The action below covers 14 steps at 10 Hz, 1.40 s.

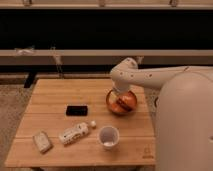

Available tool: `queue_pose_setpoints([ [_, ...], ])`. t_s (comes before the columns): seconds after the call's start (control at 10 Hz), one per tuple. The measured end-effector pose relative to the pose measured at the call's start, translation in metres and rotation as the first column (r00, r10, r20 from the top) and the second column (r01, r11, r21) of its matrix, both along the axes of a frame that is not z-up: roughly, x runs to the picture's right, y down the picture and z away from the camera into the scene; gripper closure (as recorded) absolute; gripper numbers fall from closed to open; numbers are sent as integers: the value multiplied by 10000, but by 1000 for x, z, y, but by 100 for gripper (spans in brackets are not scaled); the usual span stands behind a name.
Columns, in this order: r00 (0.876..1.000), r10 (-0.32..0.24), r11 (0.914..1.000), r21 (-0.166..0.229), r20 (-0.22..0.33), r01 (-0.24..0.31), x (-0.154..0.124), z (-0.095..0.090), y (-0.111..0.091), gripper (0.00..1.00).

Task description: Push the ceramic bowl across the table

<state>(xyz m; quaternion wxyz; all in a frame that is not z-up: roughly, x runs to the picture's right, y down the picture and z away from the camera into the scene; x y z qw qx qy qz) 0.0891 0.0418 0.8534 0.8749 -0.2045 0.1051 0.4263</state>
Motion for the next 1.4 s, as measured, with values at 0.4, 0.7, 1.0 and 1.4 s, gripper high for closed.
queue_pose_setpoints([
  [0.4, 9978, -387, 9984, 383, -538, 408, 16, 35, -23, 20],
  [0.7, 9952, -597, 9978, 242, -770, 618, 22, 64, -18, 20],
  [1.0, 9938, -741, 9972, 0, -825, 743, 18, 69, -8, 20],
  [1.4, 9902, -1155, 9930, -335, -786, 1132, 6, 69, 5, 20],
])
